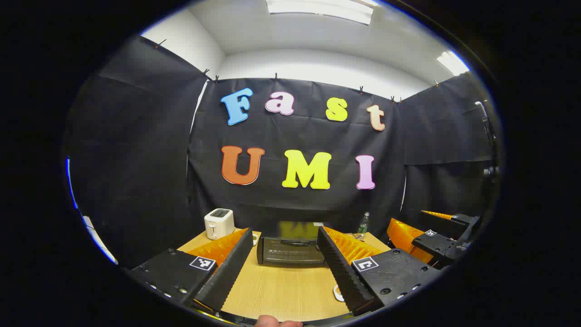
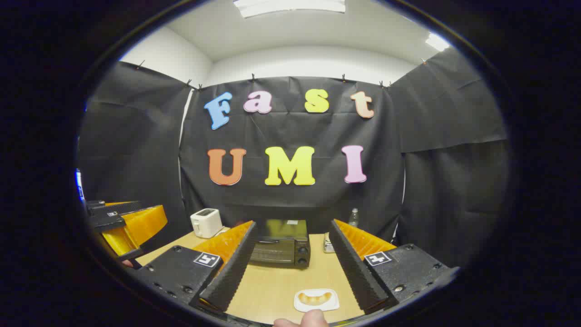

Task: Open the electric oven with the left hand, put the food in, and close the electric oven.

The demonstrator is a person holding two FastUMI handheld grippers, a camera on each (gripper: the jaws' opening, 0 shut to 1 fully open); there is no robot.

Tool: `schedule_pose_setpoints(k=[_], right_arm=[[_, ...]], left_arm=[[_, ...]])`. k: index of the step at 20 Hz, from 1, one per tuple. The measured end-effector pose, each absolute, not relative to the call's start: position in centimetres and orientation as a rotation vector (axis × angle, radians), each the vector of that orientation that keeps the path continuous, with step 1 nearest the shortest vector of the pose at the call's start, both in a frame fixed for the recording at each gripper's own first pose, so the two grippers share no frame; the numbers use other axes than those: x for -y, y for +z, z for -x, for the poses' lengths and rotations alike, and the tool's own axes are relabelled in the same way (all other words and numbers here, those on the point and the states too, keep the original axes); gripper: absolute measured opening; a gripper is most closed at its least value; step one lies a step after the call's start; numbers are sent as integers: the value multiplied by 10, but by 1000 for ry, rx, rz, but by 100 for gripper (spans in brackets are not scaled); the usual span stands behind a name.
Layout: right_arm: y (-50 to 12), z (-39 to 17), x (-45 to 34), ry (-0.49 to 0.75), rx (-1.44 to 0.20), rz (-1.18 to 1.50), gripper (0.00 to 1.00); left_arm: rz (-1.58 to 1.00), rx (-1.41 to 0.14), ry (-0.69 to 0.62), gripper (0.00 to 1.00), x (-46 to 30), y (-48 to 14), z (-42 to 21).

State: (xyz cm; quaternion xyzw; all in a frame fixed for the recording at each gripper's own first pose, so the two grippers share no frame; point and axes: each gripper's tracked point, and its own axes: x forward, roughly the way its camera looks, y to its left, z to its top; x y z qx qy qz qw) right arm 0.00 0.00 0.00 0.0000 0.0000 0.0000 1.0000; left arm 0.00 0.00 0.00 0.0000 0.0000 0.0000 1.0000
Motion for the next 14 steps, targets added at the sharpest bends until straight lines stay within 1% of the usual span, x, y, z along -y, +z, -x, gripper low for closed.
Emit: schedule_pose_setpoints(k=[14], right_arm=[[2, -4, 5, -5, 13, 1, 97]], left_arm=[[-9, 2, 4, 94, 3, -3, -3]])
